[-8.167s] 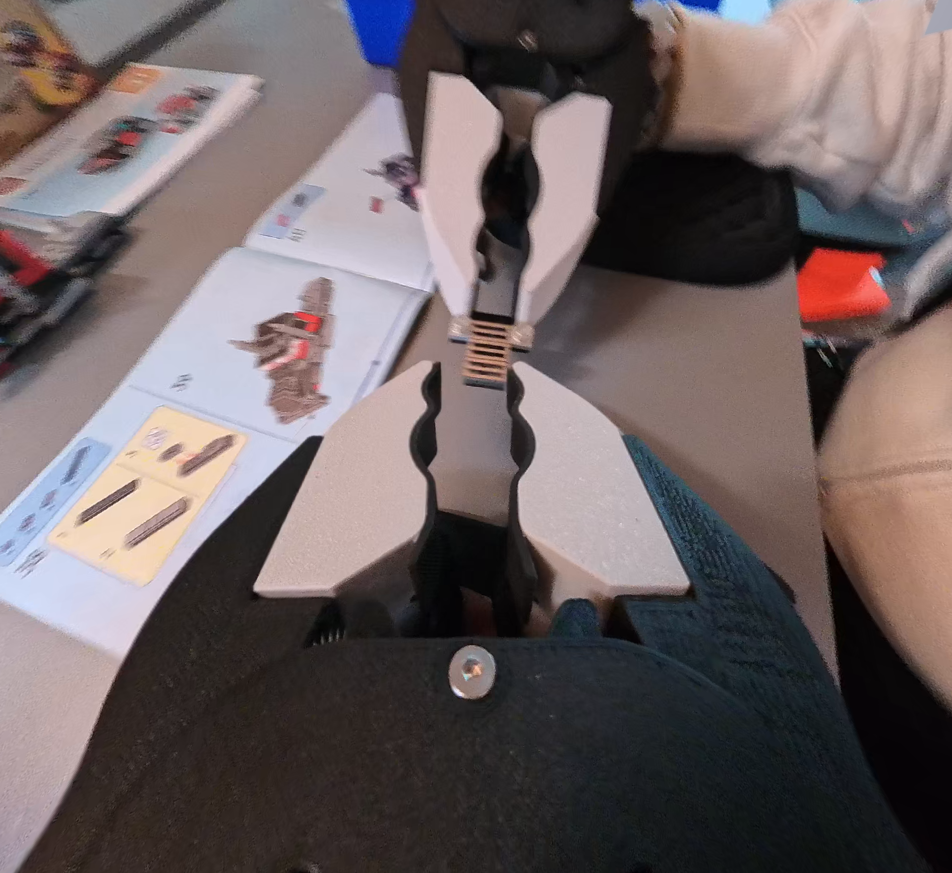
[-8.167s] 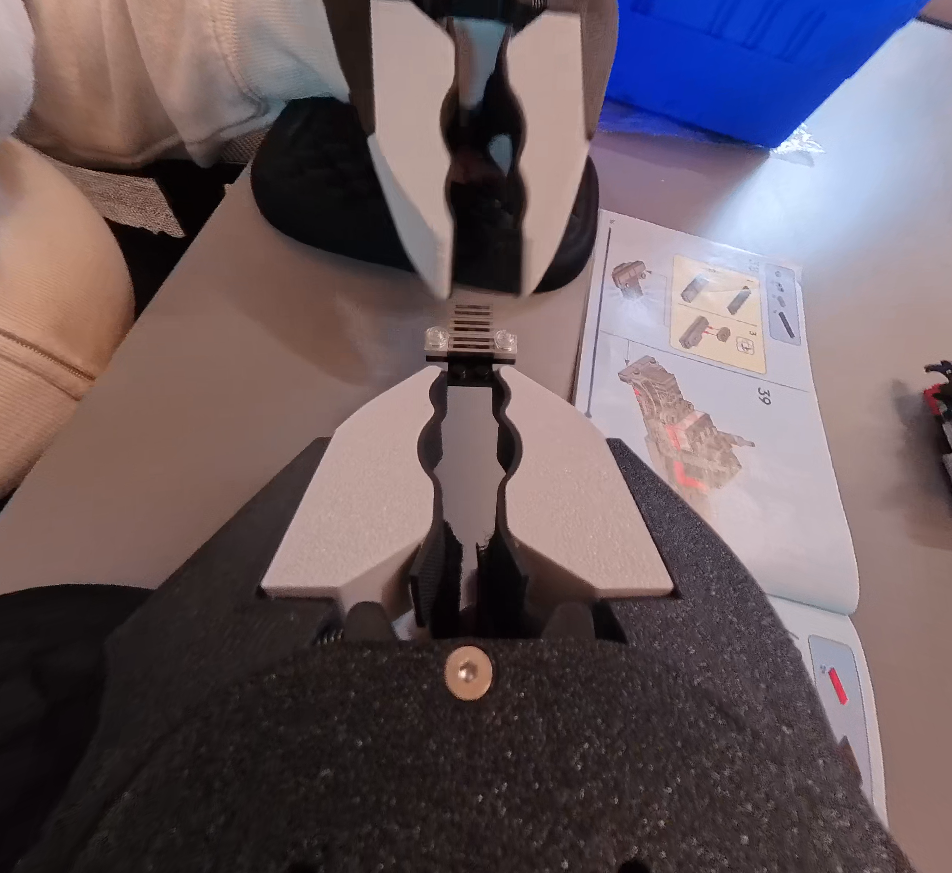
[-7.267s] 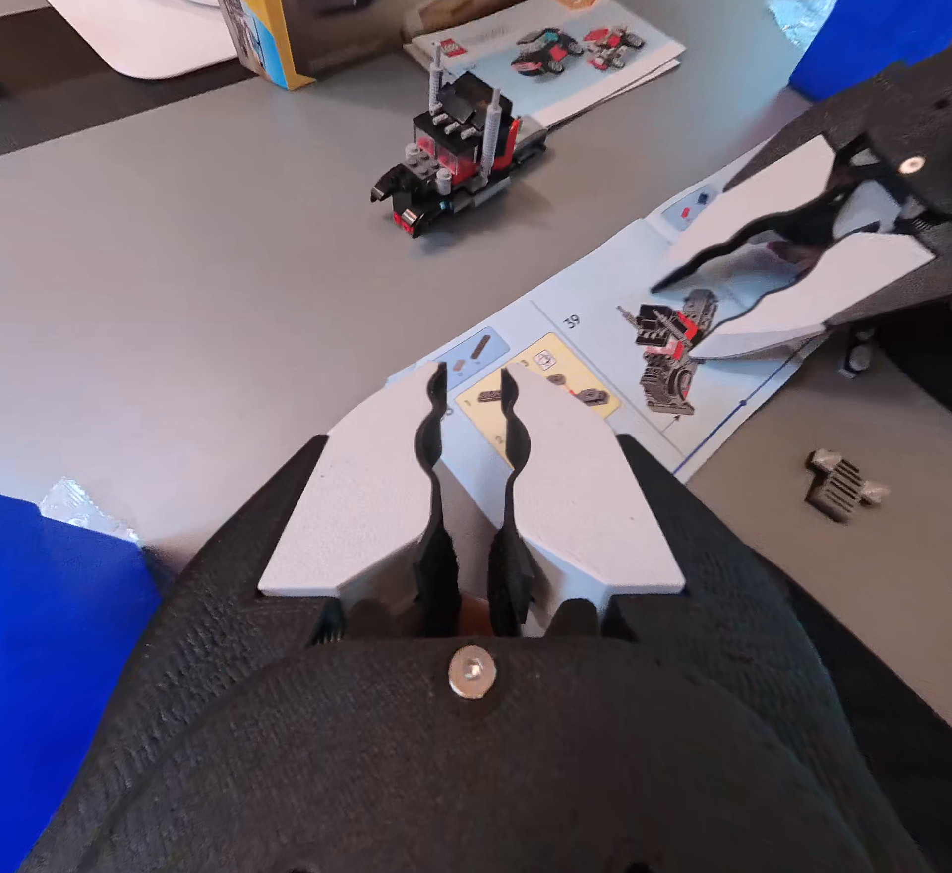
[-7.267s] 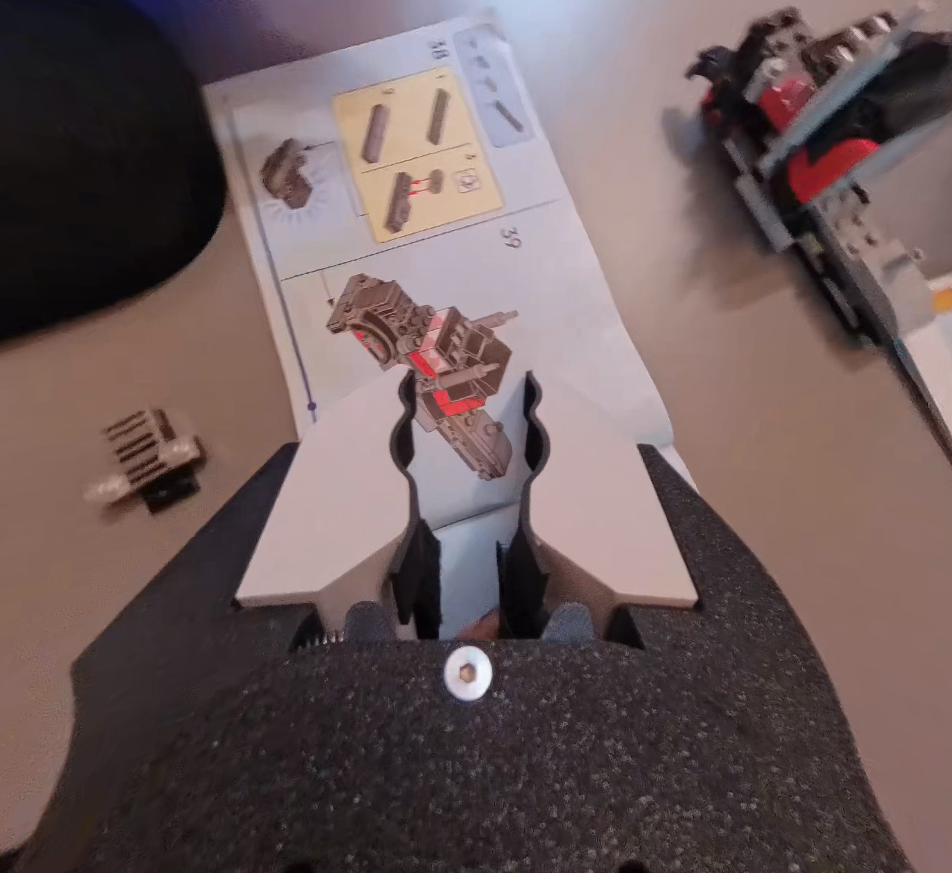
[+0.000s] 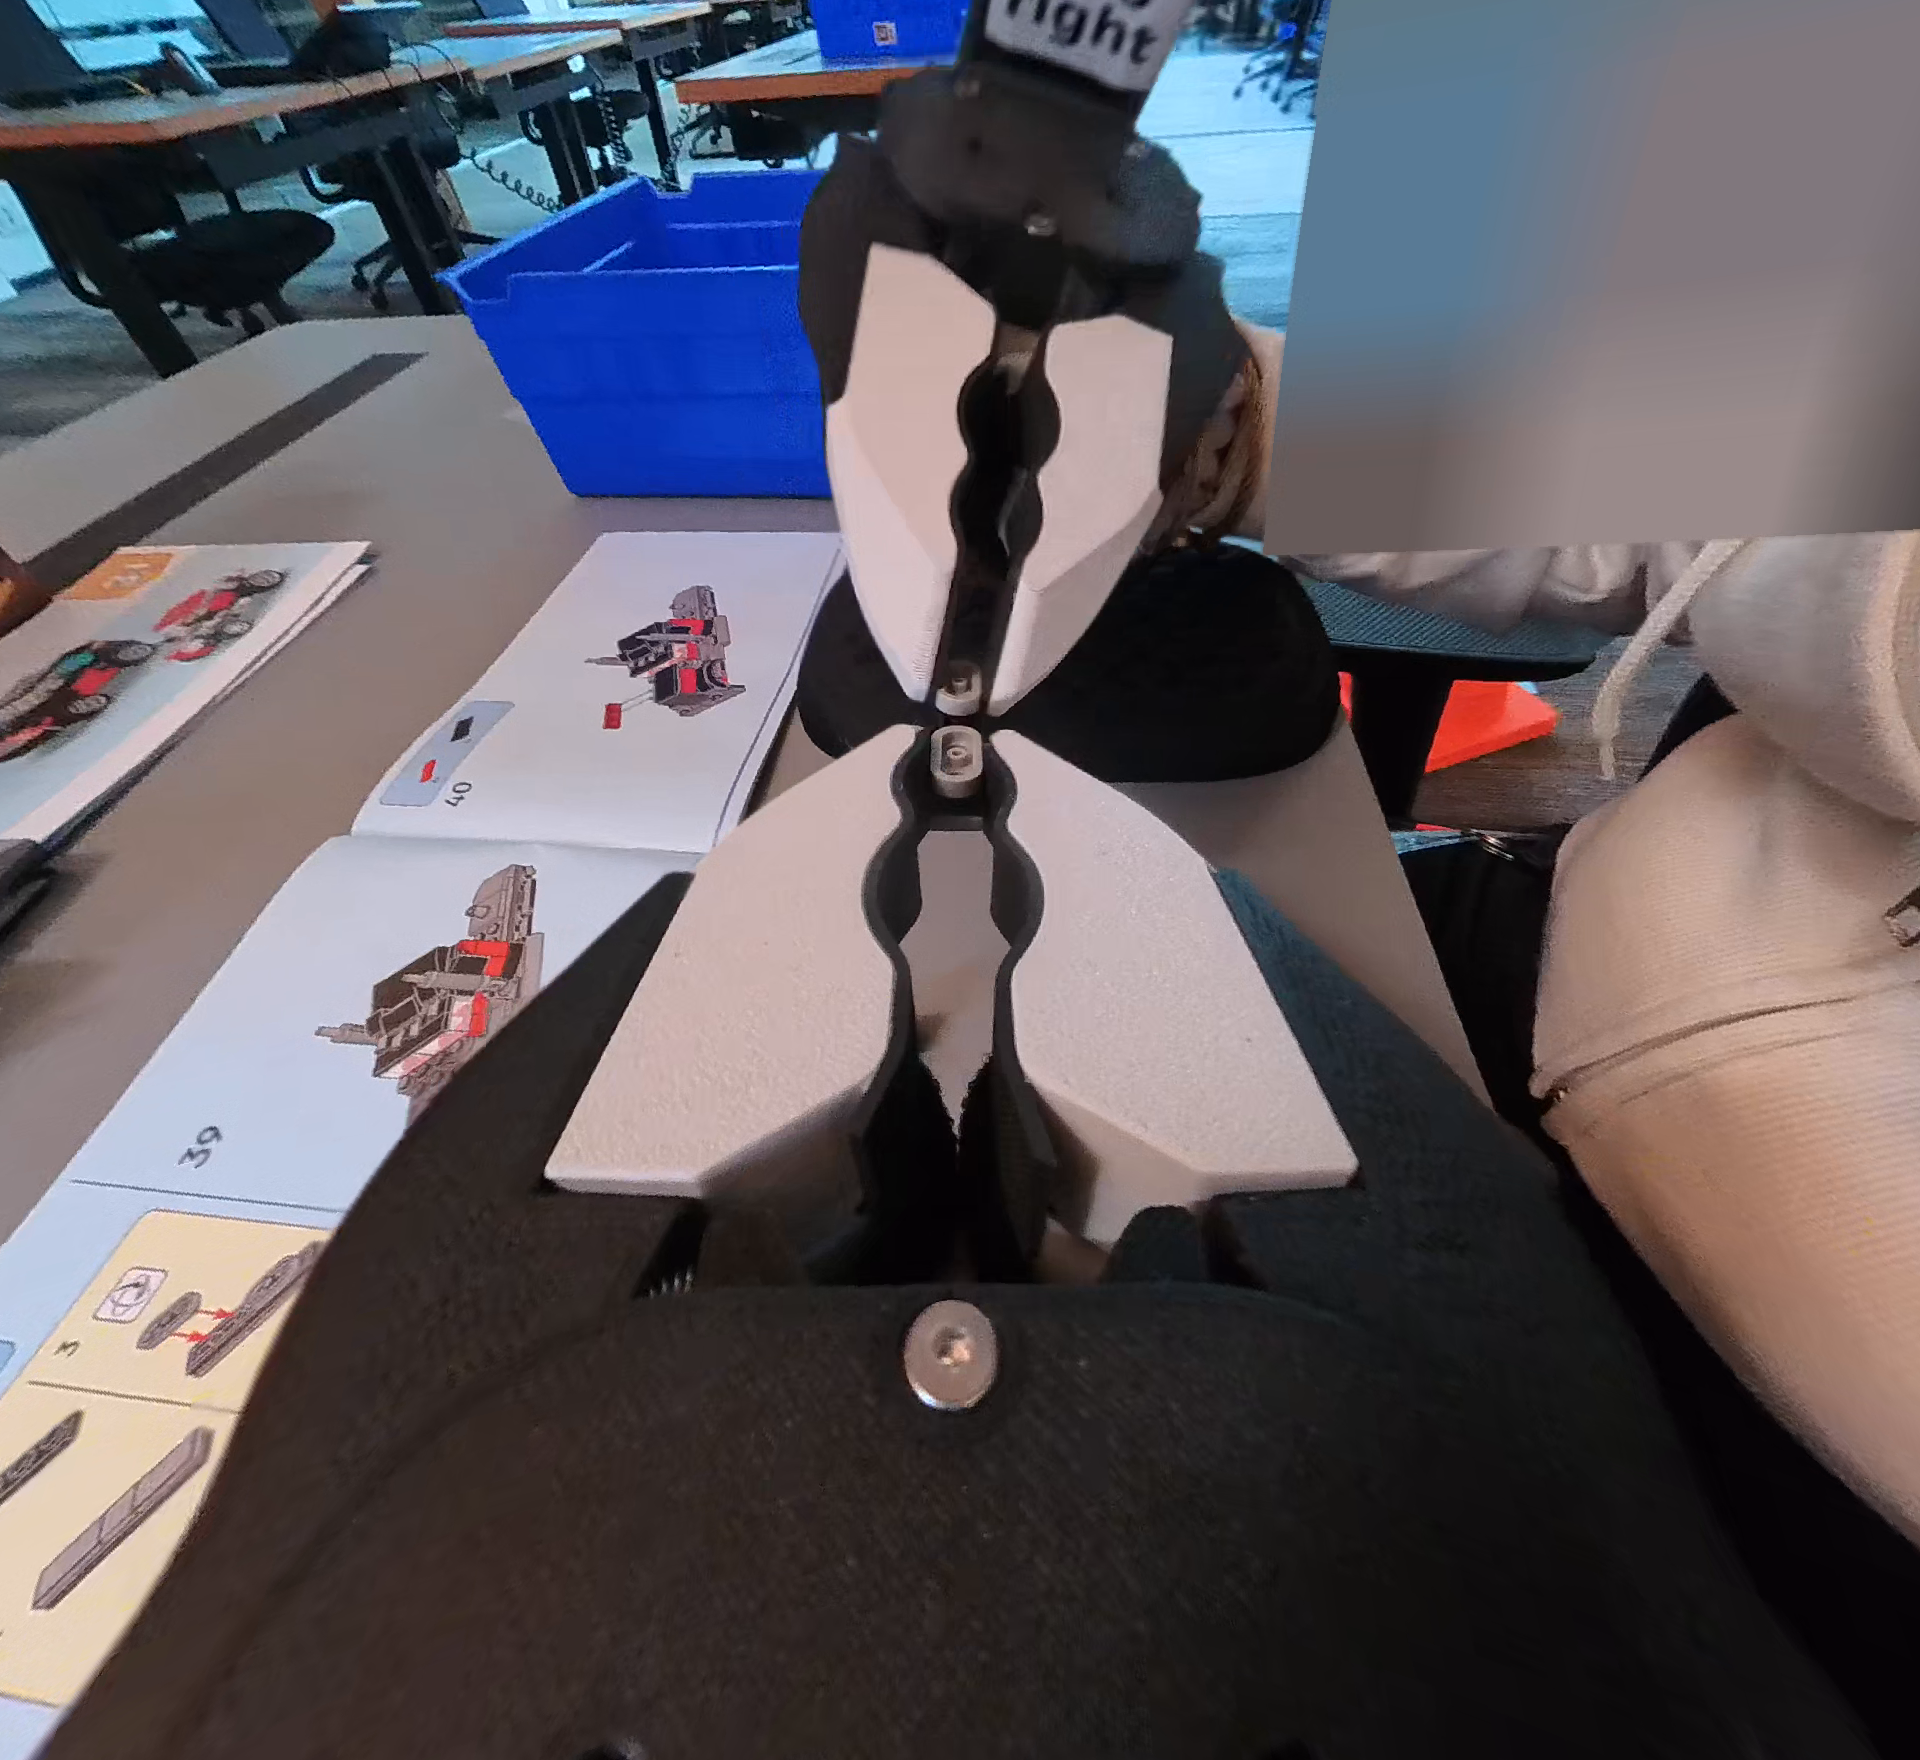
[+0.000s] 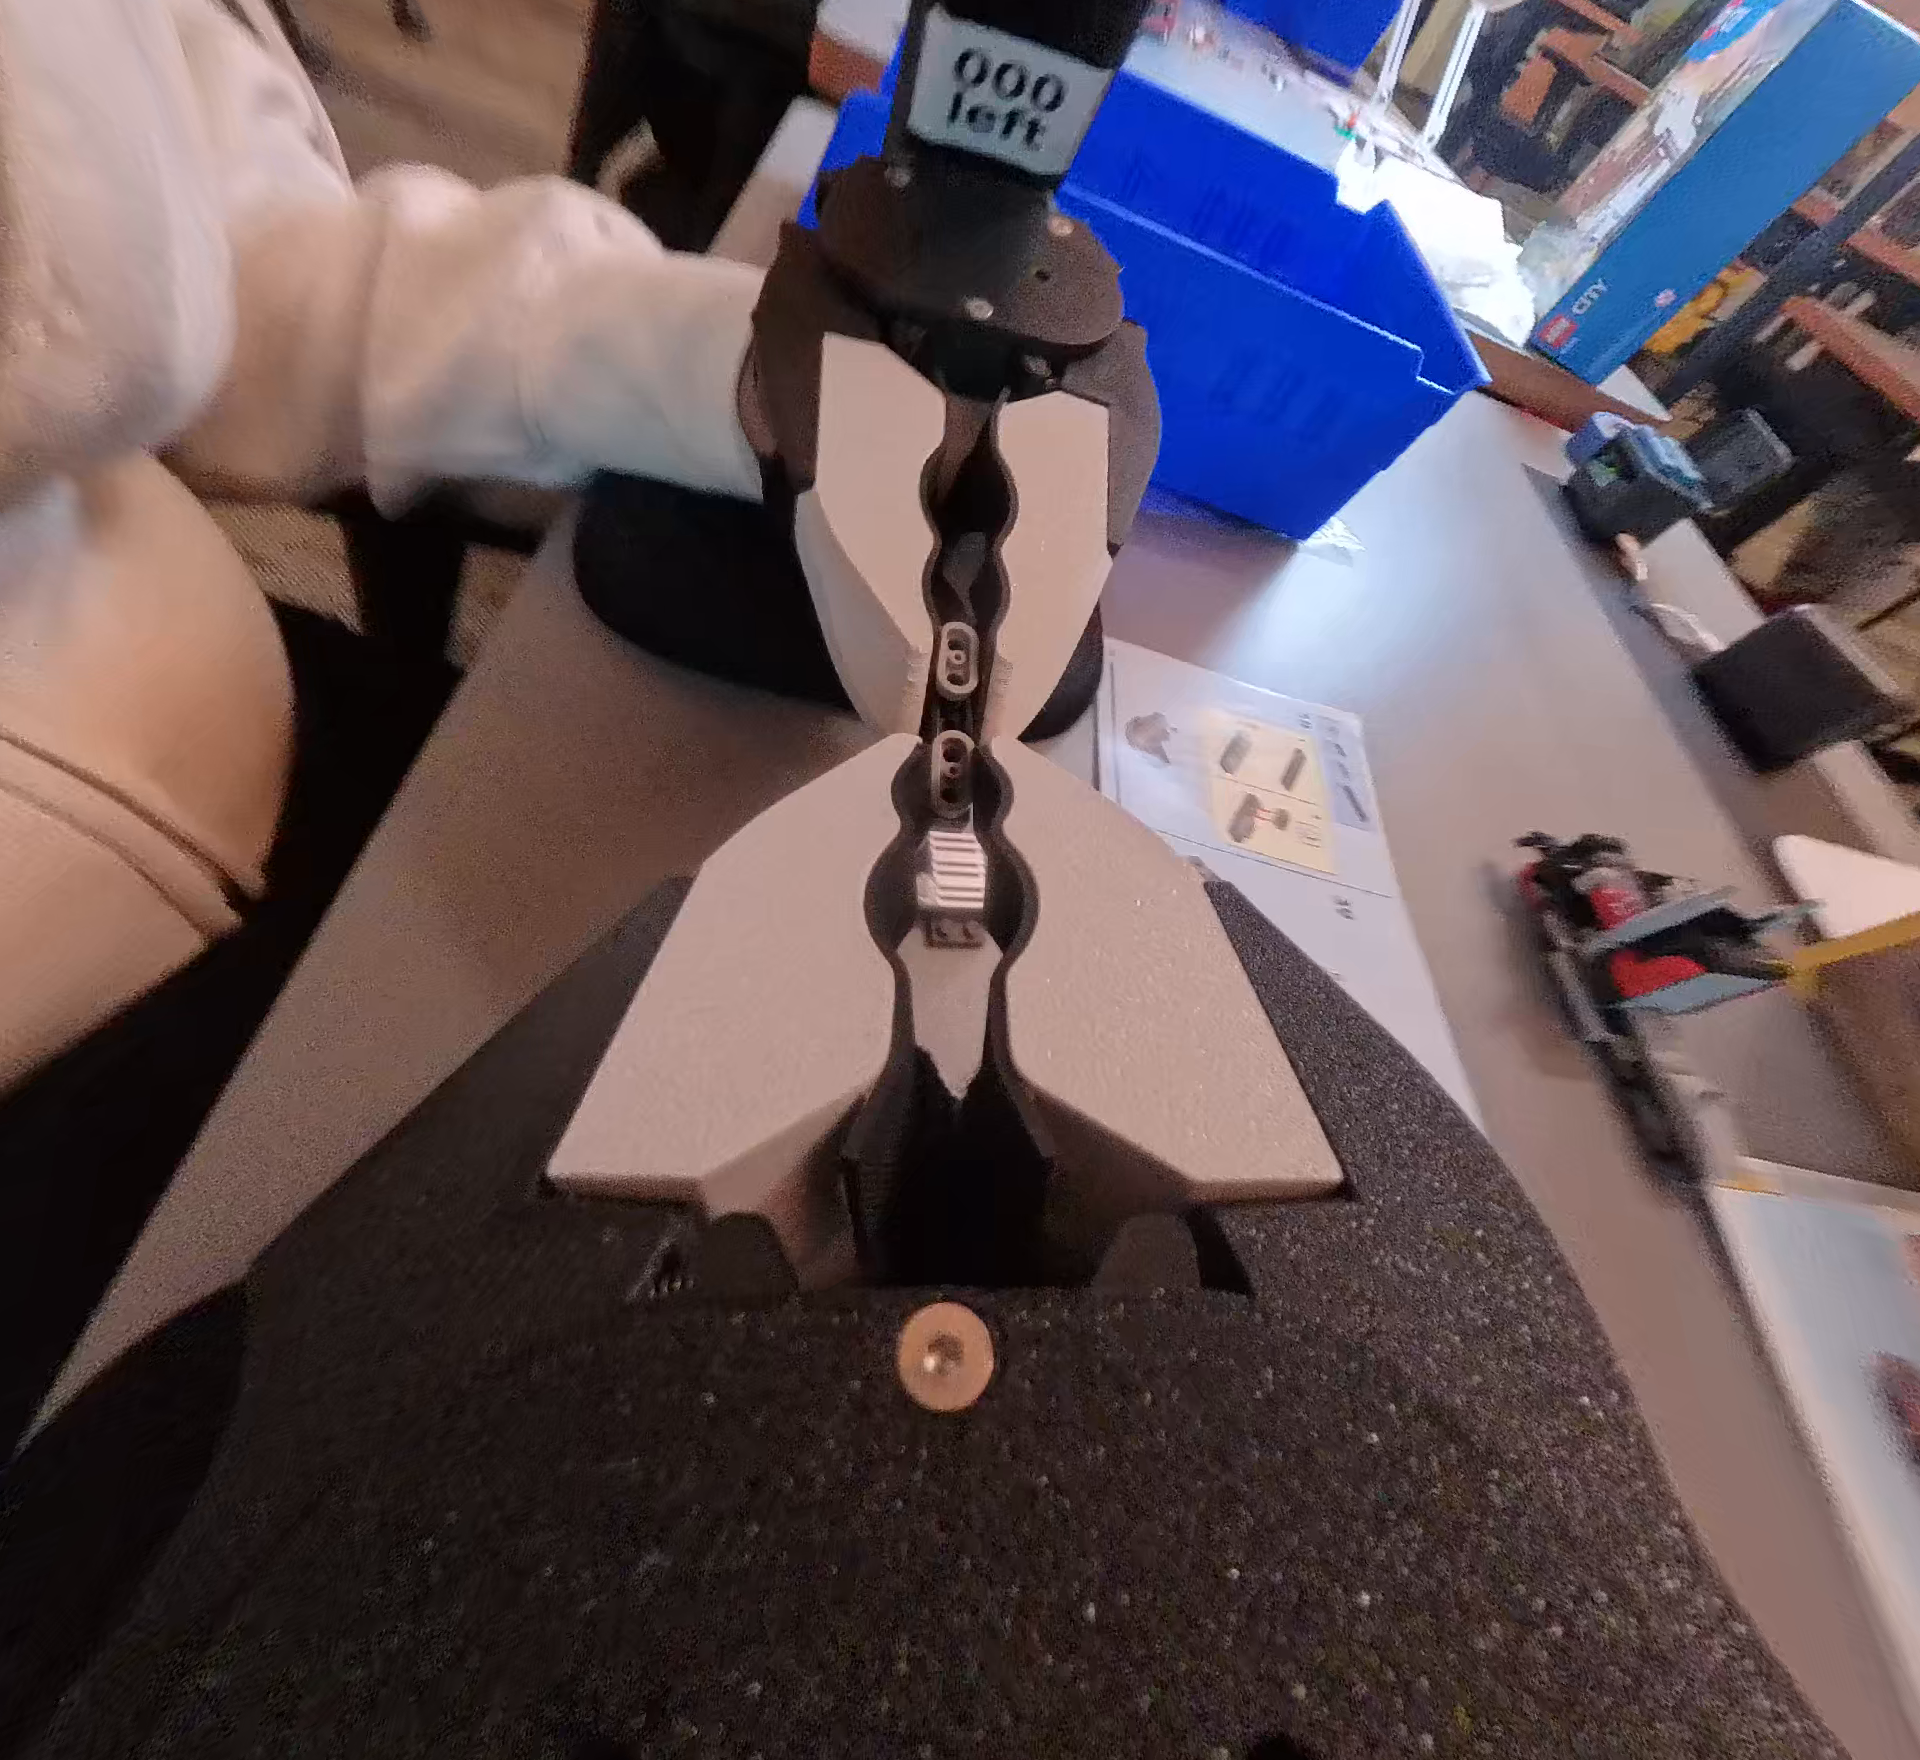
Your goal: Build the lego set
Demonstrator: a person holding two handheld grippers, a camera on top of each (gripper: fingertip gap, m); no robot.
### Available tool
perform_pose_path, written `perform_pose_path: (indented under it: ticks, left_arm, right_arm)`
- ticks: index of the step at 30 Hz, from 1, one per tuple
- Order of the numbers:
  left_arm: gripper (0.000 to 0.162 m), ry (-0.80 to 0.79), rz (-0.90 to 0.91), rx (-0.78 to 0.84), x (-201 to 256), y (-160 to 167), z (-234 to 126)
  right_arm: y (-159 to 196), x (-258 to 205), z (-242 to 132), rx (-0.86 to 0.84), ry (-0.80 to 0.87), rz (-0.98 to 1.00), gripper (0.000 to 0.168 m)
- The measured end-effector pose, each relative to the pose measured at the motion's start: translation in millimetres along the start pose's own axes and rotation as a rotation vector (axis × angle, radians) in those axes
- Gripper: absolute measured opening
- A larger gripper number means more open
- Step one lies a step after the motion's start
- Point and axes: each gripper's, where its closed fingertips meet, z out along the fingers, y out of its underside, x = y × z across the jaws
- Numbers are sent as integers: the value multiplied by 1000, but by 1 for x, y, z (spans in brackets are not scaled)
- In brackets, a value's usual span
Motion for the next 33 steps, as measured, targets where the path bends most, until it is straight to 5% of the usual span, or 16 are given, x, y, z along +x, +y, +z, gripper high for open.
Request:
perform_pose_path:
  ticks: [6, 13, 23, 33]
  left_arm:
    - [9, 30, -15, 1, 3, 0, 0]
    - [9, 22, 47, 71, 8, -9, -7]
    - [8, 33, 47, 54, 9, -7, -5]
    - [9, 30, 56, 58, 10, -7, -5]
  right_arm:
    - [-1, -2, -1, -48, 8, -75, 8]
    - [-30, 11, -19, 452, -242, 633, 8]
    - [-21, -1, -7, 183, -154, 325, 8]
    - [-16, -6, 5, 28, -163, 246, 8]
